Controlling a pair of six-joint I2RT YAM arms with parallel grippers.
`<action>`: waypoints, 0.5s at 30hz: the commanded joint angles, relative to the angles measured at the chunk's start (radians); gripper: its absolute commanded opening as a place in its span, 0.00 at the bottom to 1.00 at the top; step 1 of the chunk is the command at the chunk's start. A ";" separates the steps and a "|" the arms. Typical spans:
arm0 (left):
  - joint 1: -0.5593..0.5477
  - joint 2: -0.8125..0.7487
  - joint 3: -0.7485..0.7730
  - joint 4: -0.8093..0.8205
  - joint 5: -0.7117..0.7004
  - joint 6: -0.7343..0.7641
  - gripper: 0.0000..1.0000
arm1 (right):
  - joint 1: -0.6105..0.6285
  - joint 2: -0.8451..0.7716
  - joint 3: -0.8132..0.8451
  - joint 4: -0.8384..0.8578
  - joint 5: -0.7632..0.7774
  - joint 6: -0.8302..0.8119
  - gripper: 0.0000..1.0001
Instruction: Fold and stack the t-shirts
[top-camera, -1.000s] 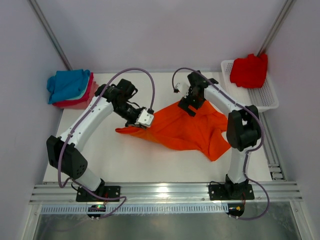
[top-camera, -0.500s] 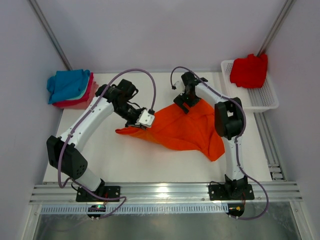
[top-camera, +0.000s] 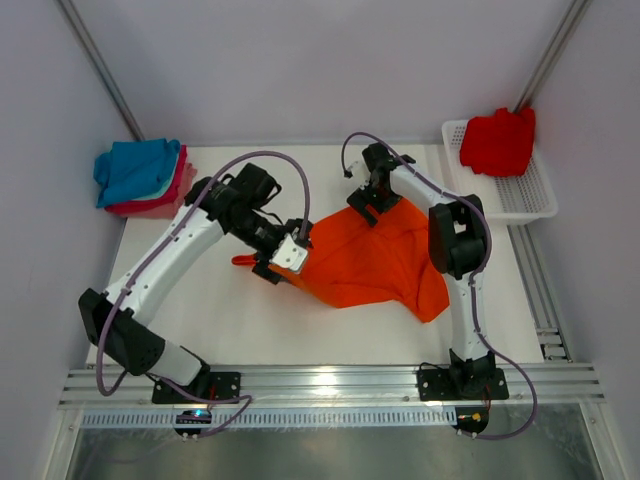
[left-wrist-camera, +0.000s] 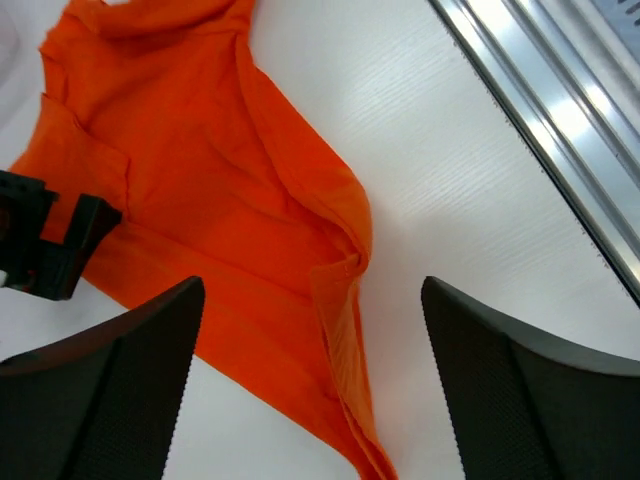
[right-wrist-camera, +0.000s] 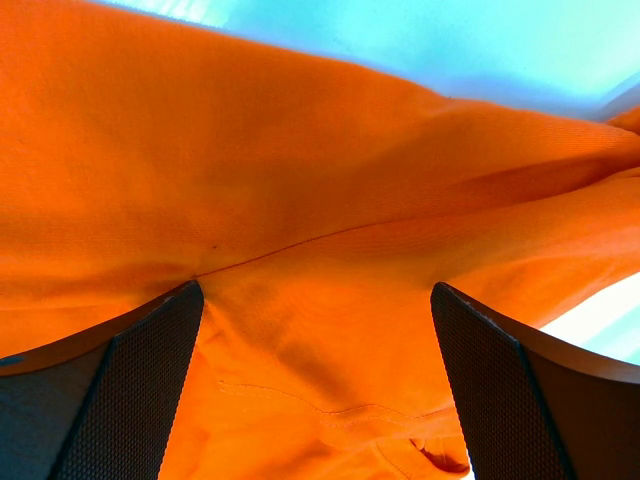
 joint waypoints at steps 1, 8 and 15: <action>-0.013 -0.110 -0.016 -0.318 0.120 0.034 0.99 | 0.000 0.011 -0.007 0.003 0.028 0.006 0.99; -0.013 -0.147 -0.062 -0.068 -0.009 -0.201 0.99 | 0.000 0.011 0.010 0.002 0.029 0.017 0.99; 0.013 -0.063 -0.072 0.429 -0.373 -0.826 0.99 | 0.000 -0.001 0.000 0.000 0.034 0.029 0.99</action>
